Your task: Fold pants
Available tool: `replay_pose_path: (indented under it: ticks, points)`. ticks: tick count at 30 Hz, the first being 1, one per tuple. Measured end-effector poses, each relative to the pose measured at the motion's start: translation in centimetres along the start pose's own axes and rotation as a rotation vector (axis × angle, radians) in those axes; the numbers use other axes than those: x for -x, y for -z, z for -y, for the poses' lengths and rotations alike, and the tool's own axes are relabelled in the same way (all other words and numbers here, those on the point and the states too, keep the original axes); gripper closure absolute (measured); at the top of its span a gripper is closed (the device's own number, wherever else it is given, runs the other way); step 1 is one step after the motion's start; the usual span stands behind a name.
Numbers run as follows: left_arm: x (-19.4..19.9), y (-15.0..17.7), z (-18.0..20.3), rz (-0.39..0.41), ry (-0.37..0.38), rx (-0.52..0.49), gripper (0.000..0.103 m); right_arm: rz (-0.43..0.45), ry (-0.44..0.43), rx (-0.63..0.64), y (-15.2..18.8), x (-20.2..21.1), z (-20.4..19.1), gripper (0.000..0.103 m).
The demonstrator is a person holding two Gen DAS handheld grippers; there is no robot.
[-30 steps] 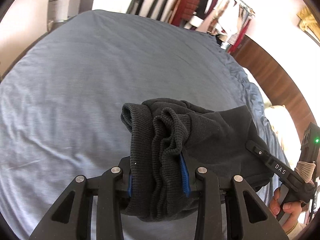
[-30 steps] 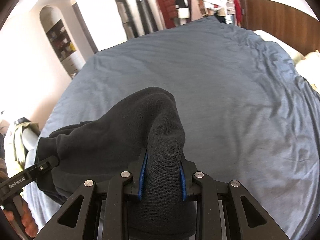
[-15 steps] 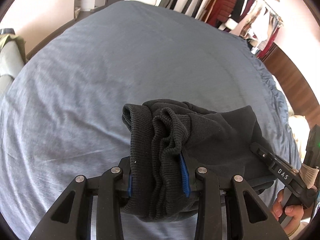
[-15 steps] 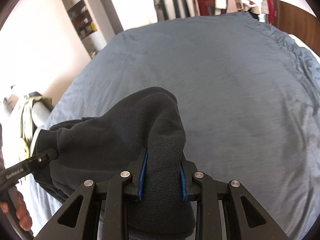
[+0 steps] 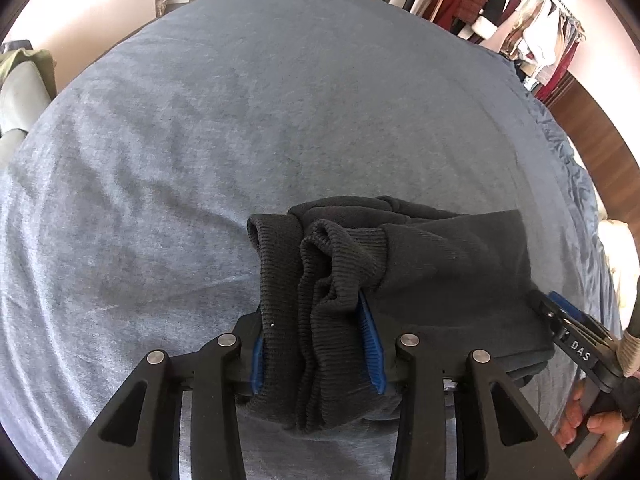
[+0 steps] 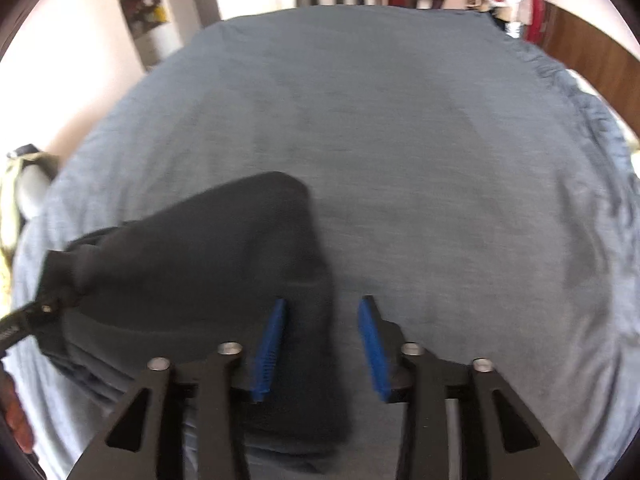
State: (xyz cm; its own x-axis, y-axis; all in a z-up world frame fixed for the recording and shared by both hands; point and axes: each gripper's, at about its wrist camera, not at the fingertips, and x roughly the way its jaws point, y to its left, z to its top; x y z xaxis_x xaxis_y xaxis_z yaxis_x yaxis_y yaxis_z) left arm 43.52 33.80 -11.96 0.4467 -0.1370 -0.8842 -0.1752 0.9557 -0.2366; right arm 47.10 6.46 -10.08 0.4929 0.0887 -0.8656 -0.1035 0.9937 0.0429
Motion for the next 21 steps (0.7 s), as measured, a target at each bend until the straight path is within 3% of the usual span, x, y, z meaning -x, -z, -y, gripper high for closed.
replay_pose_path:
  ticks: [3, 6, 12, 16, 21]
  points:
    - [0.2, 0.2, -0.2, 0.001, -0.027, 0.006, 0.058, -0.022, 0.047, -0.005, 0.2, 0.3, 0.3, 0.053]
    - [1.1, 0.6, -0.3, 0.024, -0.104, -0.016, 0.052, -0.029, 0.065, -0.005, 0.4, 0.8, 0.7, 0.053]
    - [3.7, 1.0, 0.4, 0.086, -0.208, -0.089, 0.054, 0.012, 0.164, 0.016, 0.3, 2.7, 0.5, 0.051]
    - [5.9, 1.4, 2.0, 0.141, -0.177, -0.128, 0.049, 0.045, 0.126, -0.006, 0.4, 4.3, 0.9, 0.051]
    - [6.6, 1.7, 4.3, 0.162, -0.07, -0.158, 0.046, 0.087, 0.022, -0.019, 1.0, 6.0, 0.8, 0.05]
